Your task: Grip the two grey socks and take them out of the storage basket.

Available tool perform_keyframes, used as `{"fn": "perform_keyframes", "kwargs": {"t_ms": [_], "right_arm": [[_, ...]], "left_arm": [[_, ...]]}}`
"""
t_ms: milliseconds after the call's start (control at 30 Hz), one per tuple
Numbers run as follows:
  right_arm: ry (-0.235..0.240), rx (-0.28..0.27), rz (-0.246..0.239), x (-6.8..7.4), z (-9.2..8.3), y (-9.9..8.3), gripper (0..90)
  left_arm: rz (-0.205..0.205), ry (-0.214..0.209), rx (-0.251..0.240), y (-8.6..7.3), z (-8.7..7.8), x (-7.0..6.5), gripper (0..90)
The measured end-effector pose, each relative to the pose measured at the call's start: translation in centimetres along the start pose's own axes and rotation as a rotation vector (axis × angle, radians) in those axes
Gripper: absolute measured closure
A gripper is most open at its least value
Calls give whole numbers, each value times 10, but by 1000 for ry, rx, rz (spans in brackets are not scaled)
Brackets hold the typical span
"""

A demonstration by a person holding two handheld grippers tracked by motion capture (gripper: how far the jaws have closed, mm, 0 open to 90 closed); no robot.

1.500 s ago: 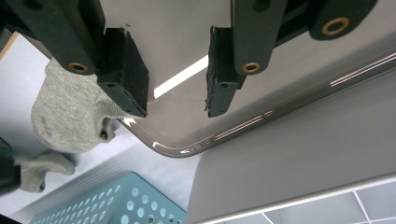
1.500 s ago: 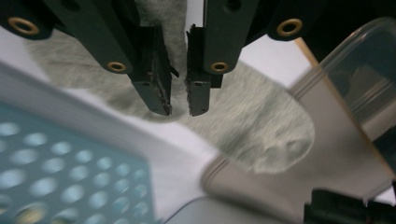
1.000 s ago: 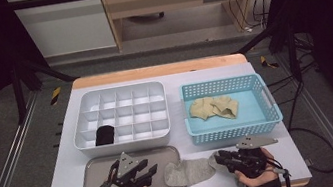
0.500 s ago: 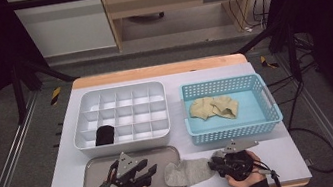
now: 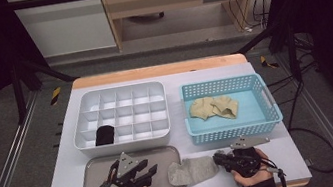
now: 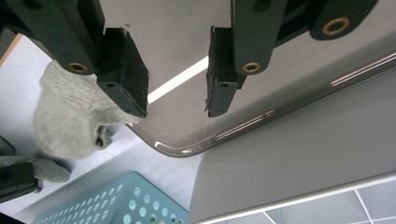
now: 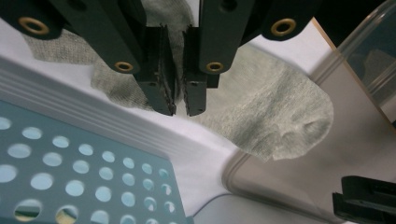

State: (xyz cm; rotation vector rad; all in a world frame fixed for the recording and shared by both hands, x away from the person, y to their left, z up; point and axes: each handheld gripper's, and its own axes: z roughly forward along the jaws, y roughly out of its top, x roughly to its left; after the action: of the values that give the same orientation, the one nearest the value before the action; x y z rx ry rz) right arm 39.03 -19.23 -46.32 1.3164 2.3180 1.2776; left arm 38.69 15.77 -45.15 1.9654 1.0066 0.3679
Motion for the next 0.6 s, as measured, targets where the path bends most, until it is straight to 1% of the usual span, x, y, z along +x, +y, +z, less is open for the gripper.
{"fn": "perform_keyframes", "kwargs": {"t_ms": [67,167,267,333,433,467,533,567,600], "right_arm": [[-8,31,-3,0,3,-2,813],[-18,47,-18,-1,5,-4,875],[-33,51,-21,-2,5,-4,890],[-33,39,-16,-3,4,-3,892],[-36,-23,-23,-1,-5,1,892],[-35,-58,-37,0,-9,3,893],[-16,-114,-63,8,-15,7,892],[3,-137,-80,14,-15,9,892],[18,-139,-88,18,-14,10,892]], "left_arm": [[3,1,2,0,0,0,577],[1,0,0,0,0,0,577],[0,1,-3,0,-1,0,577],[0,0,-4,0,-1,0,577],[-3,0,-9,1,-2,1,578],[-5,1,-10,1,-3,1,578],[-8,1,-17,2,-4,1,579],[-12,1,-20,2,-4,1,580],[-10,0,-19,3,-5,1,581]]}}
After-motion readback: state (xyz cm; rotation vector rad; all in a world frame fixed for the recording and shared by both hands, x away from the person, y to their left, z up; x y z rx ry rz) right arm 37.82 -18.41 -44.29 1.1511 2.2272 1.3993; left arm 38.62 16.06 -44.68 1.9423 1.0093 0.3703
